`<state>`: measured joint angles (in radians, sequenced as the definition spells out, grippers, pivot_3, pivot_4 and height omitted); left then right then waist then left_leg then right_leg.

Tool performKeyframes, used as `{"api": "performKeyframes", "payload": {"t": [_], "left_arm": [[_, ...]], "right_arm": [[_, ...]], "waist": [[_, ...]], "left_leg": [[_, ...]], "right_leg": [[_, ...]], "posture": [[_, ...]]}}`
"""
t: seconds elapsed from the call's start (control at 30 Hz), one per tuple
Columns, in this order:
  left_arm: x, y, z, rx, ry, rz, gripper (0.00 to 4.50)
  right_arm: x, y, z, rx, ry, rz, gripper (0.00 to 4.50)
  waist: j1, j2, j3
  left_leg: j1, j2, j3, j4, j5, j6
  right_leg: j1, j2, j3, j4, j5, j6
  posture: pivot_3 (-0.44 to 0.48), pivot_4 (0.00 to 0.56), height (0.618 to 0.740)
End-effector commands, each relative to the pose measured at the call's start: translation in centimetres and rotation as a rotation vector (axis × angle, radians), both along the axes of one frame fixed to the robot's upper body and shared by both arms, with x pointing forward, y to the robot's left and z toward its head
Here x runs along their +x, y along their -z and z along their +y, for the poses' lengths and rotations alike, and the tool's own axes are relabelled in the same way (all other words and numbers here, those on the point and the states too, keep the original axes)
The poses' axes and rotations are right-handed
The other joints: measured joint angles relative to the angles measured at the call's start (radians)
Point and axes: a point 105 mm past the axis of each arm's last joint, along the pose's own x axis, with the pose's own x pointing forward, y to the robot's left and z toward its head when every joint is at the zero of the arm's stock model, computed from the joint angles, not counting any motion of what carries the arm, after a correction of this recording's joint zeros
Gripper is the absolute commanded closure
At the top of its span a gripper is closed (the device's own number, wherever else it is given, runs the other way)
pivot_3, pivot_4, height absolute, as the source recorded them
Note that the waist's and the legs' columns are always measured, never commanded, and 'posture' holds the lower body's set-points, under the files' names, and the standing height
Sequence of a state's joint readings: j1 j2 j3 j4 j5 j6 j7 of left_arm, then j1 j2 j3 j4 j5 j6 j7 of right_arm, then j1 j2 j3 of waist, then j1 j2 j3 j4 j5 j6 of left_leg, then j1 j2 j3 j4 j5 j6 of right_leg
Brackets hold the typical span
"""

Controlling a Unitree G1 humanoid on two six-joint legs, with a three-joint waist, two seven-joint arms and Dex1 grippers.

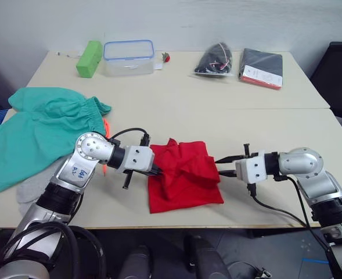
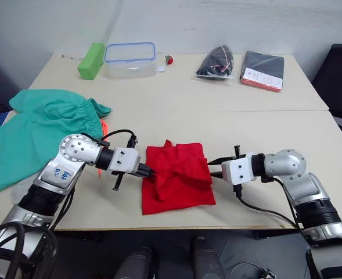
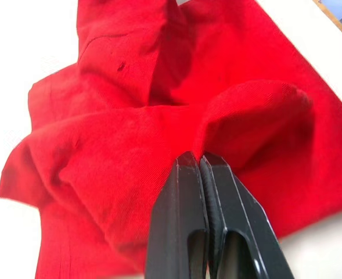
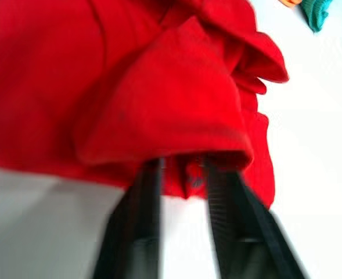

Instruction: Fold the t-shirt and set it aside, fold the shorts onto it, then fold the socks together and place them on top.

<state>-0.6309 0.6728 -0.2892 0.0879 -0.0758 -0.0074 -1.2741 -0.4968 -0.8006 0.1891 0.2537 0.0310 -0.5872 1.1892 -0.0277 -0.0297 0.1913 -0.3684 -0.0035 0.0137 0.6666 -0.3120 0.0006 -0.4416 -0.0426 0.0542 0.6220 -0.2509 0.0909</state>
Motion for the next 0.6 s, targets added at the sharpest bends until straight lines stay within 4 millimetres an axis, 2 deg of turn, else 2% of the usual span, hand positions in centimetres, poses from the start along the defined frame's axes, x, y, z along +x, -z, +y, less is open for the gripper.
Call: {"api": "performKeyframes", "payload": {"t": [0.03,0.47,0.6], "left_arm": [[-0.3,-1.0,-0.2,-0.03,0.017,-0.031,4.5],[-0.2,-0.9,-0.2,-0.038,0.008,-0.042,4.5],[-0.2,-1.0,-0.2,-0.041,0.005,-0.041,4.5]], "right_arm": [[0.0,-1.4,-0.3,0.008,-0.029,-0.107,2.25],[0.4,-1.8,1.3,0.049,-0.082,-0.163,2.25],[0.3,-1.3,1.5,0.03,-0.105,-0.157,2.25]], "waist": [[0.0,0.0,0.0],[0.0,0.0,0.0],[-0.001,0.0,0.0]], "left_leg": [[0.0,0.0,0.0,0.0,0.0,0.0],[0.0,0.0,0.0,0.0,0.0,0.0],[0.0,0.0,0.0,0.0,0.0,0.0]], "right_leg": [[0.0,0.0,0.0,0.0,0.0,0.0],[0.0,0.0,0.001,0.001,0.0,0.0],[0.0,0.0,0.0,0.001,0.0,0.0]], "posture": [[0.0,0.15,0.74],[0.0,0.15,0.74],[0.0,0.15,0.74]]}}
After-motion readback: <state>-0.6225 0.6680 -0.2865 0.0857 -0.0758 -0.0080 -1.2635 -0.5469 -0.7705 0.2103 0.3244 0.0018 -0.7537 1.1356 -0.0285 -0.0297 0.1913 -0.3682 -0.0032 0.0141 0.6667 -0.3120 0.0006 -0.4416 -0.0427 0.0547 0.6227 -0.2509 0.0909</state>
